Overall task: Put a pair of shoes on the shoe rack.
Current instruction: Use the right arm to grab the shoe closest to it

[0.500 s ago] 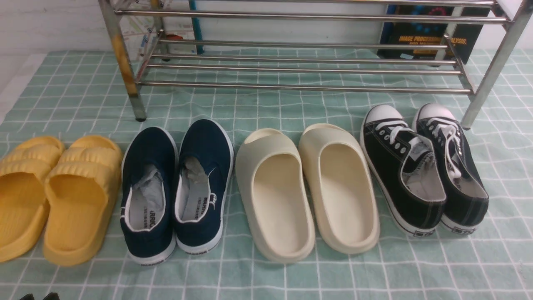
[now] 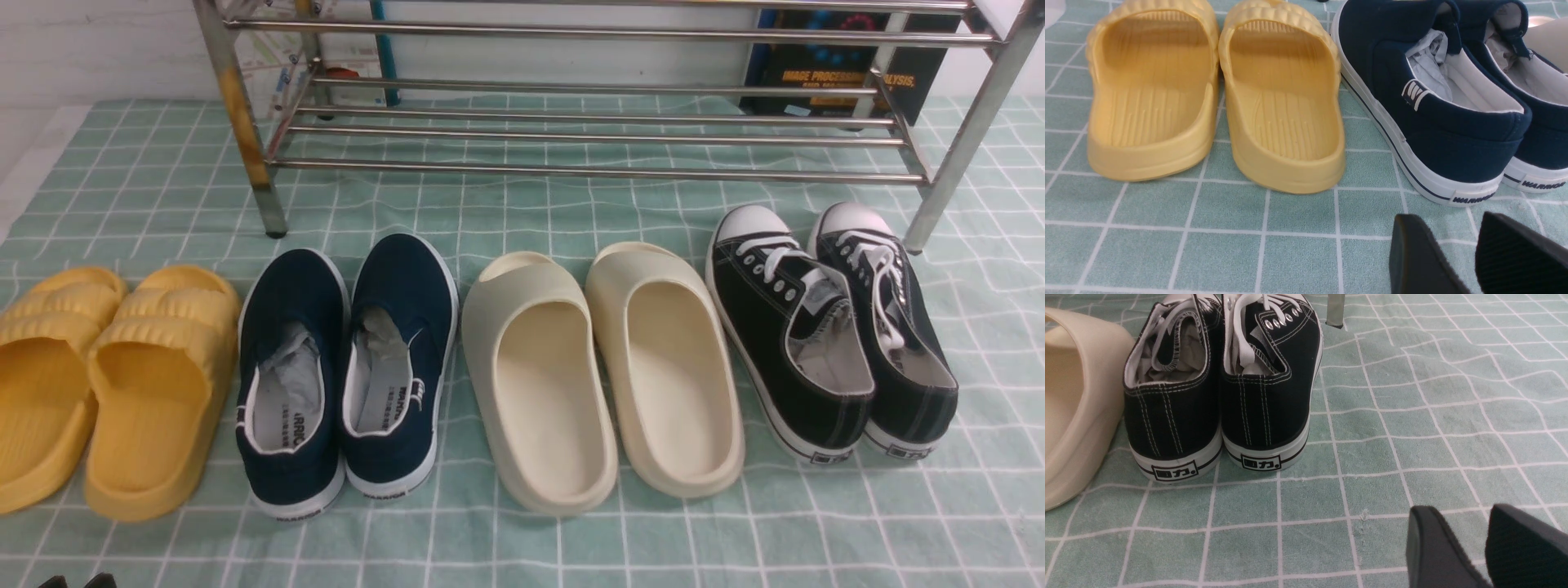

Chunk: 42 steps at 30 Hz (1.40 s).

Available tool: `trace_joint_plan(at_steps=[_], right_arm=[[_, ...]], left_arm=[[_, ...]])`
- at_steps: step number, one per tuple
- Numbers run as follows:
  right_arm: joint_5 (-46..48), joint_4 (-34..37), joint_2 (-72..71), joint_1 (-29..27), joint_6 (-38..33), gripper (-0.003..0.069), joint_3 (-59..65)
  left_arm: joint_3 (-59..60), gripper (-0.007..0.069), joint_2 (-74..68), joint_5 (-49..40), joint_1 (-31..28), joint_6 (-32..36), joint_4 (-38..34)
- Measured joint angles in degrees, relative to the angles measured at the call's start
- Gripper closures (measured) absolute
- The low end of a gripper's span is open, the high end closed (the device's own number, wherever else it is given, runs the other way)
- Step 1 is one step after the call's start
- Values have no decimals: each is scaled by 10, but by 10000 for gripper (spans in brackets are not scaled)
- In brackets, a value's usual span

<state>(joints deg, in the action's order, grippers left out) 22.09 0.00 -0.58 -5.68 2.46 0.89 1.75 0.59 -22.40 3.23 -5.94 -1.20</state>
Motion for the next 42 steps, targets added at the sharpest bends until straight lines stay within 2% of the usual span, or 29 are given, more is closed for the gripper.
trace_joint_plan(at_steps=[5, 12, 34, 36, 42], right_arm=[[0, -3, 0, 0, 0, 420, 0], [0, -42, 0, 0, 0, 420, 0], [-7, -44, 0, 0, 0, 420, 1], [-30, -44, 0, 0, 0, 420, 4], [-215, -31, 0, 0, 28, 420, 6]], left_arm=[[0, 386, 0, 0, 0, 0, 0], [0, 386, 0, 0, 0, 0, 0], [0, 386, 0, 0, 0, 0, 0], [0, 386, 0, 0, 0, 0, 0], [0, 386, 0, 0, 0, 0, 0]])
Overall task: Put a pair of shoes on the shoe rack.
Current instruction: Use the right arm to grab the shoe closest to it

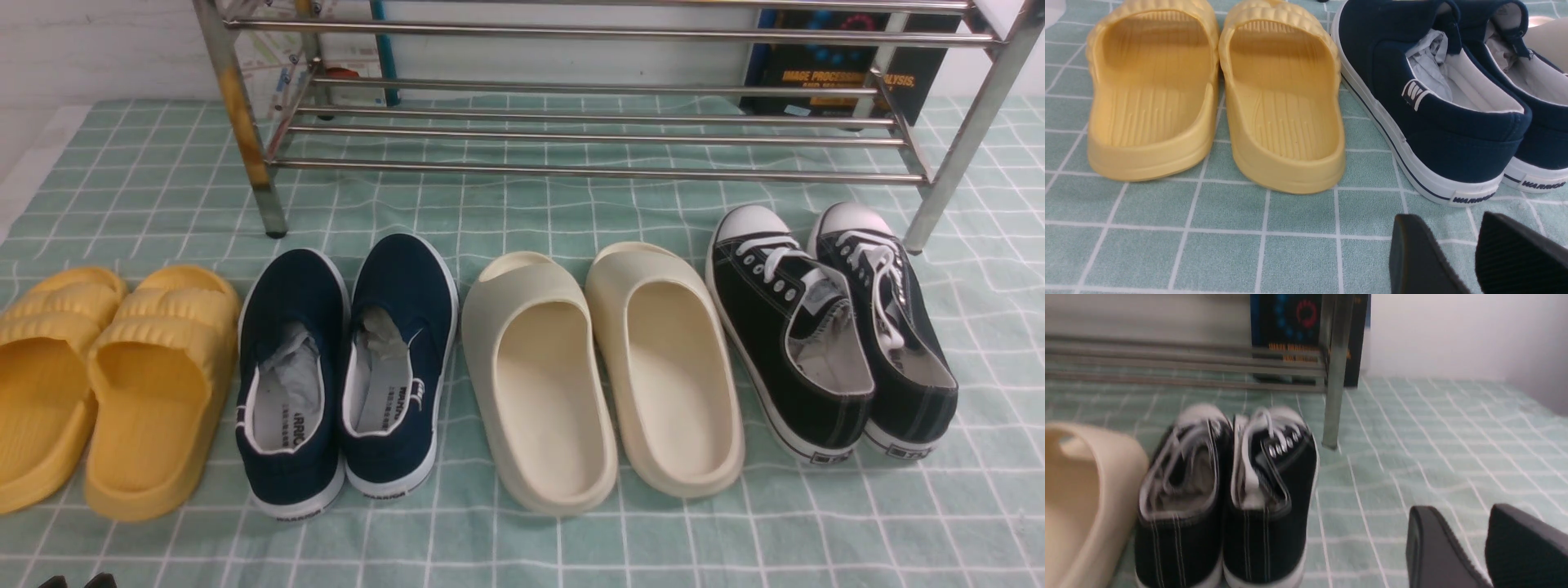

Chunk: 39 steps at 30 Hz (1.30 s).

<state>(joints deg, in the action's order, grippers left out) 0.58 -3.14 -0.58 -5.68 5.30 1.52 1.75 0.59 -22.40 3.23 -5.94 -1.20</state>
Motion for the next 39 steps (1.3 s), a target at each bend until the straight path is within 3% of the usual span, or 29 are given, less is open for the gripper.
trace_joint_plan(at_steps=[3, 10, 12, 16, 21, 26, 32, 35, 37, 39], right_arm=[[-94, 27, 0, 0, 57, 420, 0], [-193, 59, 0, 0, 163, 420, 0], [-268, 76, 4, 0, 208, 420, -5], [-314, 99, 42, 0, 229, 420, -70], [-251, 55, 140, 0, 168, 481, -187], [-217, 23, 305, 0, 125, 656, -285], [-224, 5, 478, 0, 142, 662, -294], [-112, -61, 565, 11, 207, 661, -324], [8, -126, 623, 45, 289, 661, -372], [125, -178, 664, 98, 326, 659, -420]], left_arm=[[0, 386, 0, 0, 0, 0, 0], [0, 386, 0, 0, 0, 0, 0], [0, 386, 0, 0, 0, 0, 0], [0, 386, 0, 0, 0, 0, 0], [0, 386, 0, 0, 0, 0, 0], [0, 386, 0, 0, 0, 0, 0], [0, 386, 0, 0, 0, 0, 0], [0, 386, 0, 0, 0, 0, 0], [0, 386, 0, 0, 0, 0, 0], [0, 386, 0, 0, 0, 0, 0]])
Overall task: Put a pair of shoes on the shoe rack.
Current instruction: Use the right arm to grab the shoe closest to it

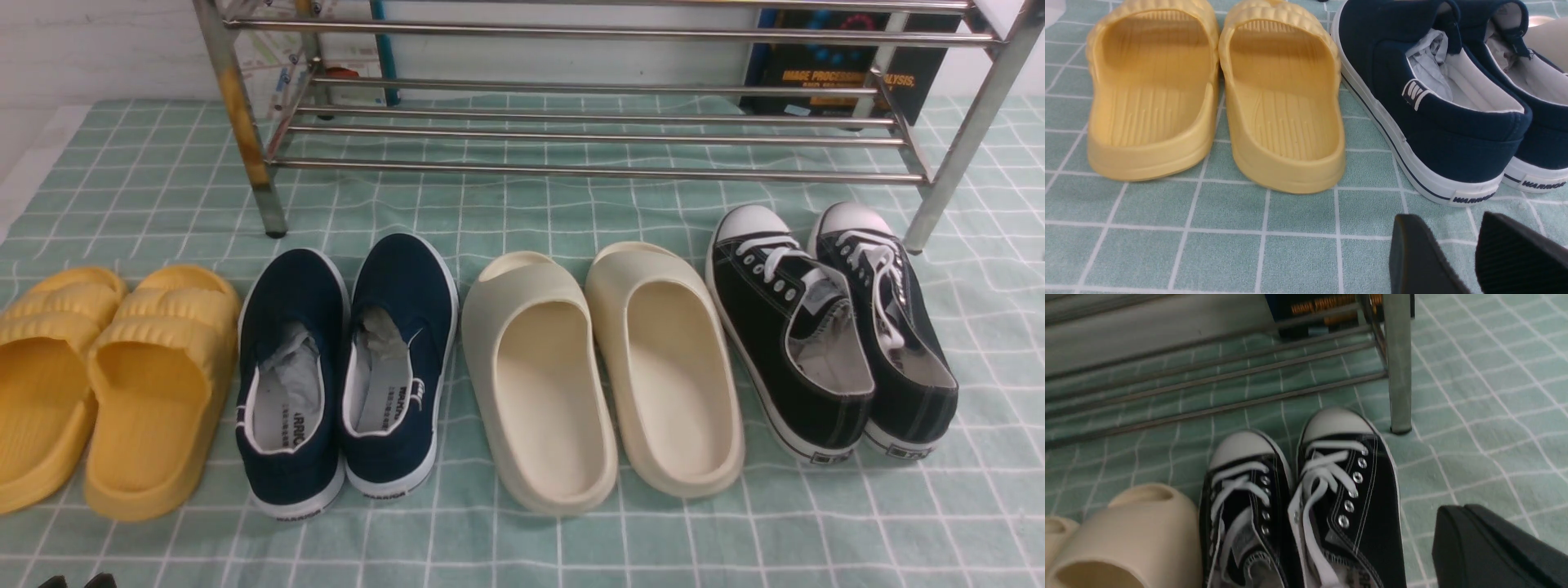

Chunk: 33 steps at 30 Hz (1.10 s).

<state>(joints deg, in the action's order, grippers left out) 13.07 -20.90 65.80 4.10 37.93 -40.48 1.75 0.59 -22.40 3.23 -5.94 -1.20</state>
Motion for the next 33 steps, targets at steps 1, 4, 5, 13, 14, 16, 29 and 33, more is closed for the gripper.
trace_joint_plan(at_steps=[1, 4, 5, 13, 14, 16, 29, 33], right_arm=[[34, -15, 12, 19, 2, 659, -23], [204, -43, 74, 118, -67, 659, -121], [244, -36, 90, 139, -98, 659, -155], [432, 174, 250, 186, -317, 637, -297], [431, 178, 254, 186, -319, 635, -298], [415, 209, 292, 187, -329, 592, -302], [306, 204, 400, 188, -335, 309, -307], [304, 191, 402, 188, -337, 475, -308]], left_arm=[[0, 386, 0, 0, 0, 0, 0], [0, 386, 0, 0, 0, 0, 0], [0, 386, 0, 0, 0, 0, 0], [0, 386, 0, 0, 0, 0, 0], [0, 386, 0, 0, 0, 0, 0], [0, 386, 0, 0, 0, 0, 0], [0, 386, 0, 0, 0, 0, 0], [0, 386, 0, 0, 0, 0, 0]])
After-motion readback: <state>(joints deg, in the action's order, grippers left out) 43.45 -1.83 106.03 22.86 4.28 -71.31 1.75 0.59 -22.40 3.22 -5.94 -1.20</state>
